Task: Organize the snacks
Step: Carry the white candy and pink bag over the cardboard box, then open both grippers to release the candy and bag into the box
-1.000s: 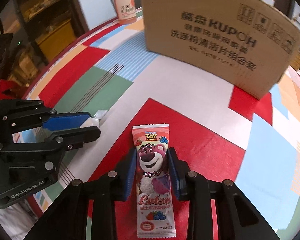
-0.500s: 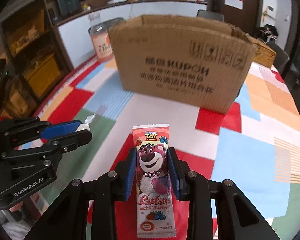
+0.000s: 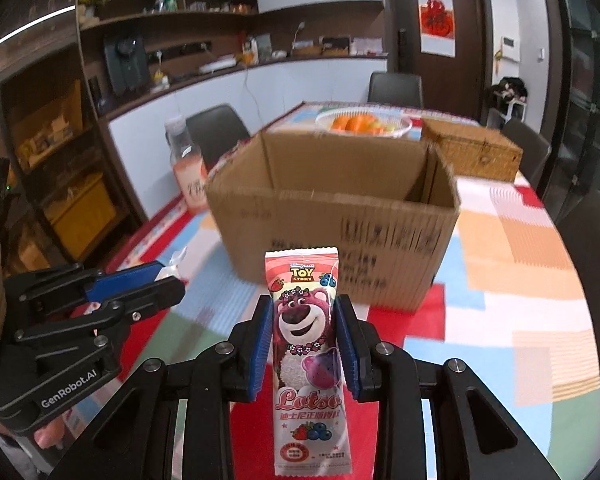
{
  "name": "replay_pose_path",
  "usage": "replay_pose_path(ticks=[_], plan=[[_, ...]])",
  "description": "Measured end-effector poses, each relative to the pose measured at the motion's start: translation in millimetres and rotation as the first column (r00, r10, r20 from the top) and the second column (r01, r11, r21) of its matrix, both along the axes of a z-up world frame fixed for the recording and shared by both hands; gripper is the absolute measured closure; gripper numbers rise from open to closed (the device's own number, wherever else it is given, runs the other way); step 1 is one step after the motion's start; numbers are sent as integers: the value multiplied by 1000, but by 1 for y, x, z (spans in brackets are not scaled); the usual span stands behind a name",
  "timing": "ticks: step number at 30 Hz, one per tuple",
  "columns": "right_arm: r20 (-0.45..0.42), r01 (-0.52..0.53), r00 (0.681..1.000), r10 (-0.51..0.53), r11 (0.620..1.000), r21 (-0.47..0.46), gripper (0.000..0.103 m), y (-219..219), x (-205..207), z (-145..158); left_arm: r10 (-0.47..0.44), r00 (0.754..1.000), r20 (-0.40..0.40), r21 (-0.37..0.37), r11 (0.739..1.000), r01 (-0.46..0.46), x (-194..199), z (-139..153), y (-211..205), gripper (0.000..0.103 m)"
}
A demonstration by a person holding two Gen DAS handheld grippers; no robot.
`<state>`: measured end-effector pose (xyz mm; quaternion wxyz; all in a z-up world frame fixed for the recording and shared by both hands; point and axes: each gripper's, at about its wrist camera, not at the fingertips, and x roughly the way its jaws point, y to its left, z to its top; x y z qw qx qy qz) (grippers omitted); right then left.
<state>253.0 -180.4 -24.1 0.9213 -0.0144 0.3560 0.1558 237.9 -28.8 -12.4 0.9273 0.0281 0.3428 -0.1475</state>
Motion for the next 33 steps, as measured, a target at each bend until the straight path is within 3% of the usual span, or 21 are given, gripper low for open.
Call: replay_pose_path(ticks=[12,26,33], plan=[[116,33,993,-35,999,20,71,0,28,47,8,995,101,3,1000,-8,35,44,1,84],[149,41,988,-34,998,-44,71,3,79,68,-4,998,68,16,1000,3,93,55,-9,84],[106,51,993,-45,997,-53,71,1,110,63,-3,1000,21,34,999,3,121,47,-16,84]])
